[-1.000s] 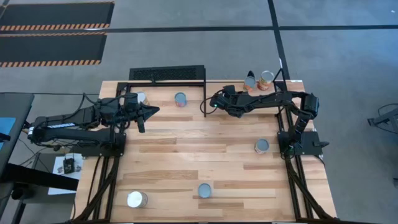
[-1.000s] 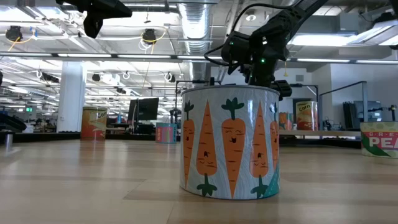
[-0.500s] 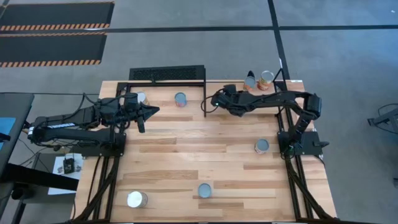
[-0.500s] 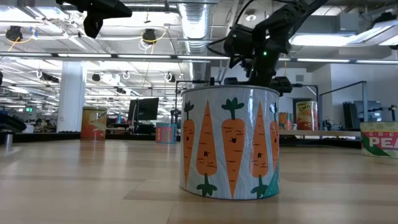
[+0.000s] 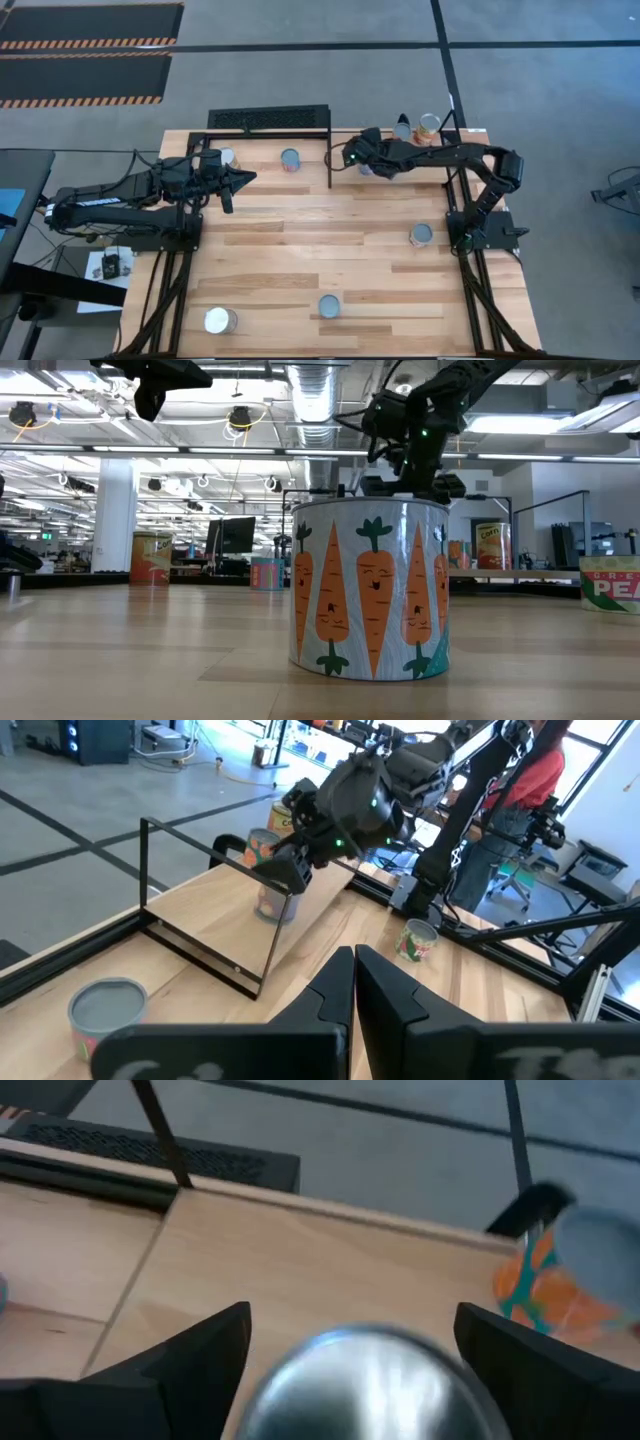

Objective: Pick and place cans onto a shelf
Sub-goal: Put the top canned peaches on the shelf

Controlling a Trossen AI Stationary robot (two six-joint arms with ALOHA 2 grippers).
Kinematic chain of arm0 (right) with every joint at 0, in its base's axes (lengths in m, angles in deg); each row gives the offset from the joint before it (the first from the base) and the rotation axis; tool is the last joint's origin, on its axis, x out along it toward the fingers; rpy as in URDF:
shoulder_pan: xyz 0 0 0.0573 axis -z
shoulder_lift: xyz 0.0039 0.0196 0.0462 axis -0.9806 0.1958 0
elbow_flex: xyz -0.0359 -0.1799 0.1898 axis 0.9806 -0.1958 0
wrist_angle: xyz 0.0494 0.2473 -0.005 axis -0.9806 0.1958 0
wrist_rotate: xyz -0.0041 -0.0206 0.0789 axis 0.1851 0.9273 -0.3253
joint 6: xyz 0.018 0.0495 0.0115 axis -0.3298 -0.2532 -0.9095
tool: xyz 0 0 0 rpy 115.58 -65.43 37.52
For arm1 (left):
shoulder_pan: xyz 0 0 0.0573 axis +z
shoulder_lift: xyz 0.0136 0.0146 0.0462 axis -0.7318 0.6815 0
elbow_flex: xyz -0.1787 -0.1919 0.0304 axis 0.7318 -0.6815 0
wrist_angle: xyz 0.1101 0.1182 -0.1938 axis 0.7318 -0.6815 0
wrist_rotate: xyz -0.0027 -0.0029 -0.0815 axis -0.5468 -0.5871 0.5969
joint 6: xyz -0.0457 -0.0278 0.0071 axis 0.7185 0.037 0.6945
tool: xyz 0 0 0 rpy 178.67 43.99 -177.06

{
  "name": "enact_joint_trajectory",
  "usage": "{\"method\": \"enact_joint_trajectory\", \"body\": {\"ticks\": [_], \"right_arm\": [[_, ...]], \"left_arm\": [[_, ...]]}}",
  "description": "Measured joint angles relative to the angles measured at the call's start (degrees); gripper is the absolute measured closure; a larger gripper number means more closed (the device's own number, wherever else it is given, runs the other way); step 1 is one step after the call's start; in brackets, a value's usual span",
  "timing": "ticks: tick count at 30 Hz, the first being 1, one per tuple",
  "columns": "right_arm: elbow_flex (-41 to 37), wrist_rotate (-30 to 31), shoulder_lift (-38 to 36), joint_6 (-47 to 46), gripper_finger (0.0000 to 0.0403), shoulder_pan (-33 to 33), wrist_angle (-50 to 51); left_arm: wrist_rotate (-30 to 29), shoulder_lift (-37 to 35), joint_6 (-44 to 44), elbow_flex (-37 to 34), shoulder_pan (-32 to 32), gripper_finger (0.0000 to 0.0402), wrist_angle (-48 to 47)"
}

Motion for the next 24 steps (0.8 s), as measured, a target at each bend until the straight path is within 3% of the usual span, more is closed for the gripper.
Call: {"method": "enact_joint_trajectory", "body": {"ticks": [7, 14, 18, 24], "right_arm": [[6.19, 0.52, 0.0, 7.18, 0.0103, 0.6, 1.9], [14.99, 2.91, 0.0, 12.14, 0.0174, 0.47, 10.2], [20.04, 2.6, -0.1, 13.86, 0.0247, -0.45, 15.41], [19.1, -2.34, -3.29, 14.0, 0.0387, -2.62, 15.58]], "left_arm": [[0.0, -0.01, -0.66, 0.0, 0.0, 0.0401, 0.0], [0.0, -0.01, -0.69, 0.0, -0.02, 0.0401, 0.0], [0.0, -0.01, -0.7, 0.0, -0.02, 0.0402, 0.0], [0.02, 0.01, -1.69, 0.0, -0.04, 0.0401, -0.02]]}}
